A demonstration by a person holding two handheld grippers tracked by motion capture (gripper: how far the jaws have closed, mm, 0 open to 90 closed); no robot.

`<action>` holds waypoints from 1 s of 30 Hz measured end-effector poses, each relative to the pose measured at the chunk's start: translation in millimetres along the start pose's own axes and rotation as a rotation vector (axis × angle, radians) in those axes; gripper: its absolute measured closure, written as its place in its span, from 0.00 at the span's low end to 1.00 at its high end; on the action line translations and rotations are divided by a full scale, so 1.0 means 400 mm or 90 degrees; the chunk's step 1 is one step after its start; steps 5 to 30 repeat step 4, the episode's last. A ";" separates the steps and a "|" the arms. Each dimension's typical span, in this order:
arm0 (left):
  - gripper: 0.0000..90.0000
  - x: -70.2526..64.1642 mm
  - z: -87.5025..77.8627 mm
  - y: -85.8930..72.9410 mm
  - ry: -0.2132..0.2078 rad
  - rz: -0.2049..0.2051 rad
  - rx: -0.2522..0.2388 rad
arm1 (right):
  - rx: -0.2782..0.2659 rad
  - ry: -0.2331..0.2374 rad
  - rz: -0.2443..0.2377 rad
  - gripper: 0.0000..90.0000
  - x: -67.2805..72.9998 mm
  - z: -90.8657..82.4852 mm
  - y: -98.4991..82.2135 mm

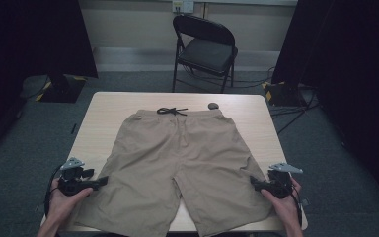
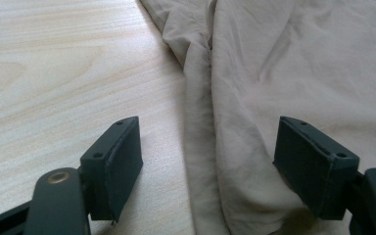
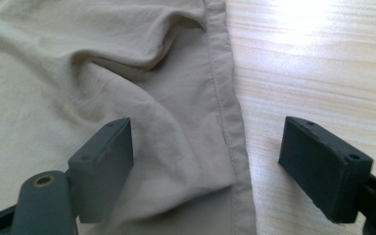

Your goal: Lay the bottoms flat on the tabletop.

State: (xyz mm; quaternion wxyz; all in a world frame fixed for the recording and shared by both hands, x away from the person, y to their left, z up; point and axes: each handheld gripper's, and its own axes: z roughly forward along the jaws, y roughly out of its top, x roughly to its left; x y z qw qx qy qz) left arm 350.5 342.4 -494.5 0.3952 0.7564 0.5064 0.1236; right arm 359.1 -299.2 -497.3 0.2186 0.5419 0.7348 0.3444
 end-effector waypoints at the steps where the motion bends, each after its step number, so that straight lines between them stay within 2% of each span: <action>1: 0.28 -0.001 0.000 -0.001 -0.008 -0.003 -0.001 | 0.000 0.000 -0.002 0.22 0.000 0.000 0.000; 3: 0.35 -0.004 0.000 -0.001 -0.029 0.001 0.001 | 0.002 -0.005 -0.008 0.22 0.002 0.001 0.000; 30: 0.35 -0.007 0.001 0.000 -0.027 -0.002 0.001 | 0.004 -0.008 -0.015 0.22 0.005 0.001 0.000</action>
